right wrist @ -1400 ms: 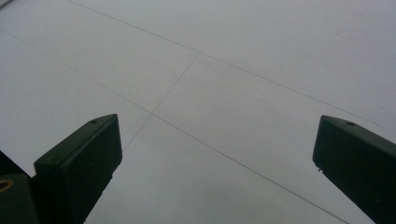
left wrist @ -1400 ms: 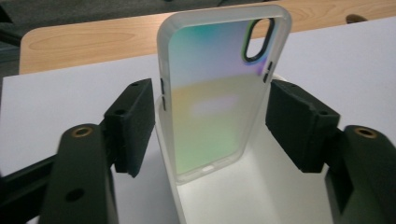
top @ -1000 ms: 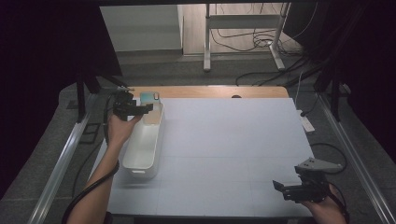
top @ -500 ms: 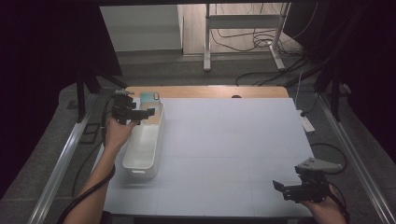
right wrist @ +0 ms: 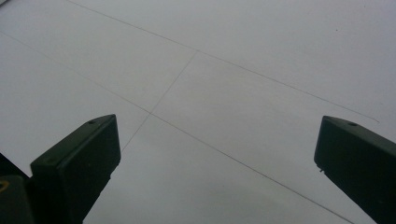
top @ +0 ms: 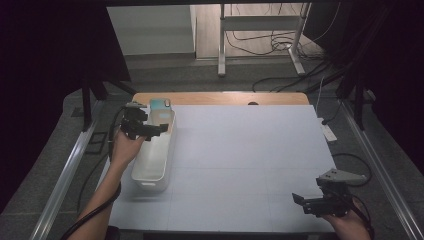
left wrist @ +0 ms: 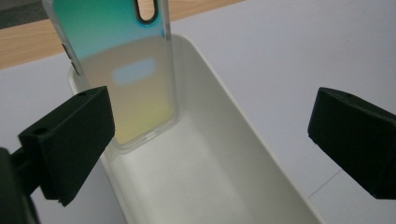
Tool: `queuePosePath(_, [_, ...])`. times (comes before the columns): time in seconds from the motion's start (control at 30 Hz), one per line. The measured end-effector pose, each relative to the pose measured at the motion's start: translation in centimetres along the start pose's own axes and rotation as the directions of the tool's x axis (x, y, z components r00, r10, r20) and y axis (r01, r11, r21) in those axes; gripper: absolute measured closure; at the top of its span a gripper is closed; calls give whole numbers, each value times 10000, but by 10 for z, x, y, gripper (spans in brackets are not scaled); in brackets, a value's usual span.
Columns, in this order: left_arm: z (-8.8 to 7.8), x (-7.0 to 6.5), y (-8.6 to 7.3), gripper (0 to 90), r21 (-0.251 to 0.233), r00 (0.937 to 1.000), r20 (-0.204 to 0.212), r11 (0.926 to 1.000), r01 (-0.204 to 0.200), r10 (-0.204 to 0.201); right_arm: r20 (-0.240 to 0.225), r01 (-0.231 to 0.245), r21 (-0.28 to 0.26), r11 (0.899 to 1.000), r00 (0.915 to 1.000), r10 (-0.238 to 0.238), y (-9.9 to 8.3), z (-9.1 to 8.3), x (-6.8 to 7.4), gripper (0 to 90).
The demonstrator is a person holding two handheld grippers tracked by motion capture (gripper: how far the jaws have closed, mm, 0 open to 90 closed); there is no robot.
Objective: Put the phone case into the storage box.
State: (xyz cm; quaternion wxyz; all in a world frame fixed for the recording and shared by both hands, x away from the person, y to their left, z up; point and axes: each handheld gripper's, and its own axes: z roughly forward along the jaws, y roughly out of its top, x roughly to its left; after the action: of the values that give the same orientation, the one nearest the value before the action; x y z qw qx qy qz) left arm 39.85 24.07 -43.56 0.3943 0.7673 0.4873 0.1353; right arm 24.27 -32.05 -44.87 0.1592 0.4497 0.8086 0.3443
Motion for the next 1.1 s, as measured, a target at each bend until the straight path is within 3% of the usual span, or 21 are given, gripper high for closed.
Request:
queuePosePath(0.33, [-6,-7,-7,7,-236,9996,197,9996,-174,179,28,43,-21,10000,10000,-43,0,0,1,0])
queuePosePath(0.63, [-13,-14,-14,19,-517,9969,688,9980,-356,392,99,78,-14,10000,9999,-78,0,0,2,0])
queuePosePath(1.1, [-21,-27,-23,0,-863,9930,803,9931,-794,864,75,75,-46,10000,9999,-75,0,-1,2,0])
